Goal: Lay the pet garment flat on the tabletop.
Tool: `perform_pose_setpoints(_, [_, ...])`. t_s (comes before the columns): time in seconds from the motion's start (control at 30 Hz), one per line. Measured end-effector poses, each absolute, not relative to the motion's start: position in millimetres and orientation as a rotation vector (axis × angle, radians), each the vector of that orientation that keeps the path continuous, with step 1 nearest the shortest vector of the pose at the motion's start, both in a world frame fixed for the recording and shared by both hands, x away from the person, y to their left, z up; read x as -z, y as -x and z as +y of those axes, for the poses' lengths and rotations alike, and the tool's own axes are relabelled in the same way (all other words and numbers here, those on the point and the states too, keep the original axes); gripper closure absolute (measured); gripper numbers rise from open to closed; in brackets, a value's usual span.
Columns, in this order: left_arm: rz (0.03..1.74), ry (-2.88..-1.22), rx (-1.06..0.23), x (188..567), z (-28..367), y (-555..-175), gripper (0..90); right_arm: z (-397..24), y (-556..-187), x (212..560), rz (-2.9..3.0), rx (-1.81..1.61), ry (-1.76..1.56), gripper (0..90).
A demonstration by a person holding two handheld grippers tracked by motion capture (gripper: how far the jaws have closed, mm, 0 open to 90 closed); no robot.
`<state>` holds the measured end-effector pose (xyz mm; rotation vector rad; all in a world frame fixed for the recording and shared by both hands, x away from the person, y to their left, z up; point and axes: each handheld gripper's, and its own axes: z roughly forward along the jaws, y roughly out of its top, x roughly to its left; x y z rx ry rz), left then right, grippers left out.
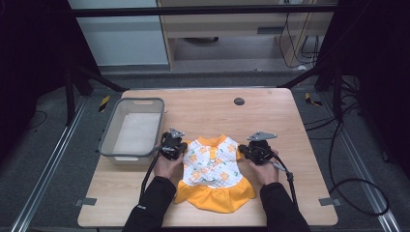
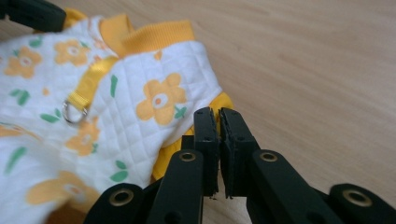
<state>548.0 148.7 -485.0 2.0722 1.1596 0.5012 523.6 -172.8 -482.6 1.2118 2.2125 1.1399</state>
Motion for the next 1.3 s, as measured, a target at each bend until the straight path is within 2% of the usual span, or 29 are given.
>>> perform_pose_setpoints(0.13, [1.077, -1.984, -0.514, 455.0, 155.2, -534.9, 87.2, -174.3, -515.7, 460.5, 2.174, -1.186, -1.137, 86.3])
perform_pose_setpoints(0.27, [0.988, -1.929, -0.589, 419.5, 152.3, -526.6, 87.2, -172.6, -511.1, 436.5, 2.107, -1.235, -1.057, 86.2])
perform_pose_setpoints(0.4, [0.96, -1.907, -0.666, 402.6, 146.0, -532.1, 86.9, -171.6, -520.7, 418.5, 2.0, -1.241, -1.054, 85.7])
perform_pose_setpoints(0.47, [1.008, -1.878, -0.685, 399.9, 138.5, -550.5, 85.0, -171.6, -531.1, 415.9, 1.939, -1.214, -1.086, 84.2])
perform_pose_setpoints(0.57, [1.091, -1.889, -0.696, 403.4, 132.8, -563.8, 66.7, -170.4, -546.7, 419.3, 1.923, -1.121, -1.147, 72.8])
perform_pose_setpoints(0.67, [1.076, -1.889, -0.689, 404.7, 133.8, -561.1, 55.7, -171.7, -548.2, 421.1, 1.932, -1.104, -1.162, 65.0])
perform_pose_setpoints(0.73, [1.072, -1.893, -0.696, 404.5, 135.4, -557.6, 50.2, -172.7, -545.8, 420.5, 1.94, -1.119, -1.151, 63.1])
perform_pose_setpoints(0.77, [1.064, -1.888, -0.698, 403.8, 137.6, -554.4, 48.6, -175.0, -539.7, 418.8, 1.961, -1.118, -1.13, 58.9])
perform_pose_setpoints(1.0, [1.005, -1.882, -0.69, 385.7, 154.3, -523.1, 43.1, -184.6, -511.1, 406.4, 2.003, -1.211, -1.103, 47.7])
perform_pose_setpoints(1.13, [0.958, -1.891, -0.665, 373.6, 166.2, -494.9, 42.3, -190.0, -490.2, 400.6, 2.018, -1.237, -1.082, 43.2])
perform_pose_setpoints(1.3, [0.925, -1.917, -0.618, 379.7, 178.7, -467.9, 42.1, -193.5, -465.8, 403.6, 2.073, -1.244, -1.082, 39.3])
